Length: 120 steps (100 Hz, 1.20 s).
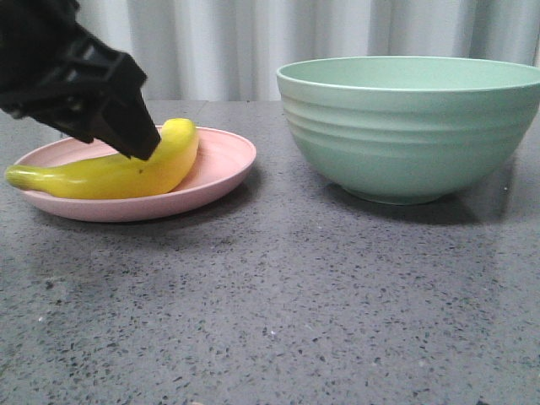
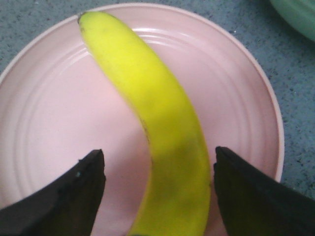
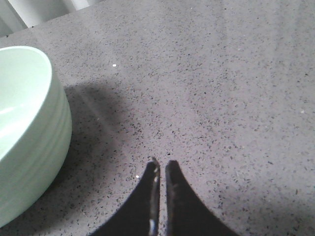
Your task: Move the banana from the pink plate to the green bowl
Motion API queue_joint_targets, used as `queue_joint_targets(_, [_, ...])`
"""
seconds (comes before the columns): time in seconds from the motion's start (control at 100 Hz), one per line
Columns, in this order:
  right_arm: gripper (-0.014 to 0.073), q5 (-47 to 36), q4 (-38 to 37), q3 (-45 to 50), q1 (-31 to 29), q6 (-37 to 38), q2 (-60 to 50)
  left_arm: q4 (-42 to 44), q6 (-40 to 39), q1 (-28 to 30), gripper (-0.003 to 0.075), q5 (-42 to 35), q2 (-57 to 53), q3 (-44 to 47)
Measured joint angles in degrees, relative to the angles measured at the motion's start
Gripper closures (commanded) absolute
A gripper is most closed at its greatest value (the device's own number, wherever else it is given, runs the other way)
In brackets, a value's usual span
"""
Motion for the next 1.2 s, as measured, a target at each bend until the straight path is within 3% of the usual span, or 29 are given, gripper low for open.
queue_joint_targets(0.67, [0.0655,-0.04,0.10,0.00,0.00,0.00,0.00,-0.33,0.13,0.00,0.0286,0.69,5.54,-0.30])
queue_joint_targets(1.01, [0.0655,-0.04,0.10,0.00,0.00,0.00,0.00,-0.57,0.30,0.00,0.0479,0.69,5.54,-0.30])
queue_joint_targets(1.2, [0.0655,1.20,0.10,-0.30,0.00,0.00,0.00,-0.57,0.95,0.00,0.0483,1.22,5.54,-0.68])
